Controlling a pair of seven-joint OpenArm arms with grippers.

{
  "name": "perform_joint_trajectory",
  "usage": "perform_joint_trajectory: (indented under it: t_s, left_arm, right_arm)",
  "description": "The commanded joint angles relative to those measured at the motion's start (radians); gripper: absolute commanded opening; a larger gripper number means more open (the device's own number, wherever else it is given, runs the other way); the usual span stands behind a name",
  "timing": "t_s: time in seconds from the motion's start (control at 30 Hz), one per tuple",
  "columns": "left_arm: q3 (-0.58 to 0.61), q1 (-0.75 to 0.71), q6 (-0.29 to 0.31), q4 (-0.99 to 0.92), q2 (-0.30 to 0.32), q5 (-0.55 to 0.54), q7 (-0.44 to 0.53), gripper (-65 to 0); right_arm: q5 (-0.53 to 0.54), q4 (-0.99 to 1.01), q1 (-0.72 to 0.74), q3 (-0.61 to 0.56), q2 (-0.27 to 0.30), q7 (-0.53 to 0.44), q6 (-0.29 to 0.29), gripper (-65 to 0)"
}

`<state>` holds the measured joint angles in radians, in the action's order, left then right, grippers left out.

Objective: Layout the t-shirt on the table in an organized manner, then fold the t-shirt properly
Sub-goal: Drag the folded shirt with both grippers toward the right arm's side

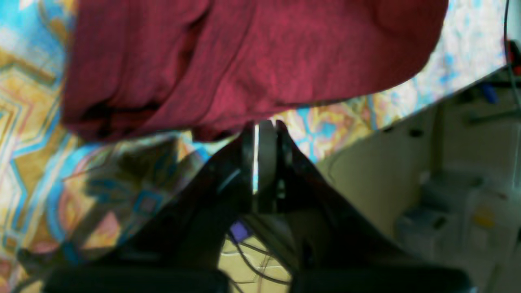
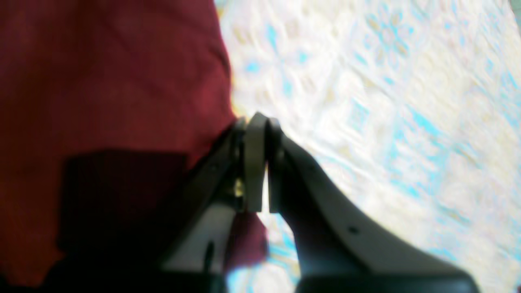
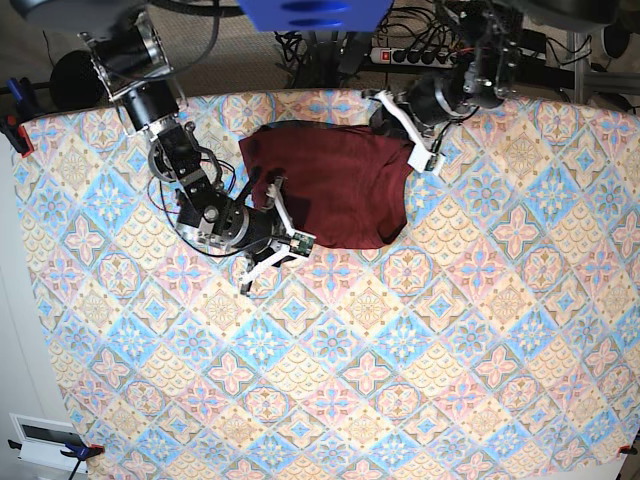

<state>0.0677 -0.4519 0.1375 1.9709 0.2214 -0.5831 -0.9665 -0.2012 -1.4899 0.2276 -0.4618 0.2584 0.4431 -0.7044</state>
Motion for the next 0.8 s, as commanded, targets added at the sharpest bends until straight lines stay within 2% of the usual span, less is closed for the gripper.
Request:
perform_joint_trajectory:
  t_s: [0.0, 0.13, 0.23, 0.43, 0.6, 0.77]
  left_arm:
    - [0.008, 0.003, 0.004, 0.002, -0.014, 0.025, 0.01, -65.0]
    - [0.051, 0.048, 0.004, -0.092, -0.047, 0.142, 0.01, -65.0]
    - [0.05, 0.094, 0.004, -0.16, -0.072, 0.156, 0.01, -65.0]
    - [0.05, 0.195, 0.004, -0.276, -0.081, 0.156, 0.011, -65.0]
    - [0.051, 0.258, 0.004, -0.304, -0.081, 0.157, 0.011, -65.0]
    - [0.053, 0.345, 0.004, -0.413, -0.078, 0.157, 0.011, -65.0]
  right_arm:
    - [-0.007, 0.016, 0.022, 0.008, 0.014, 0.003, 0.006, -64.5]
    - [-0.007, 0.12, 0.068, -0.012, 0.005, 0.003, 0.006, -64.6]
    - [-0.007, 0.148, 0.079, -0.033, 0.005, 0.003, 0.006, -64.6]
    - [-0.007, 0.148, 0.071, -0.028, 0.011, 0.003, 0.006, -64.6]
    - [-0.005, 0.097, 0.008, -0.024, 0.123, 0.003, 0.006, -64.6]
    - [-0.005, 0.007, -0.086, 0.027, 0.135, 0.004, 0.006, -64.6]
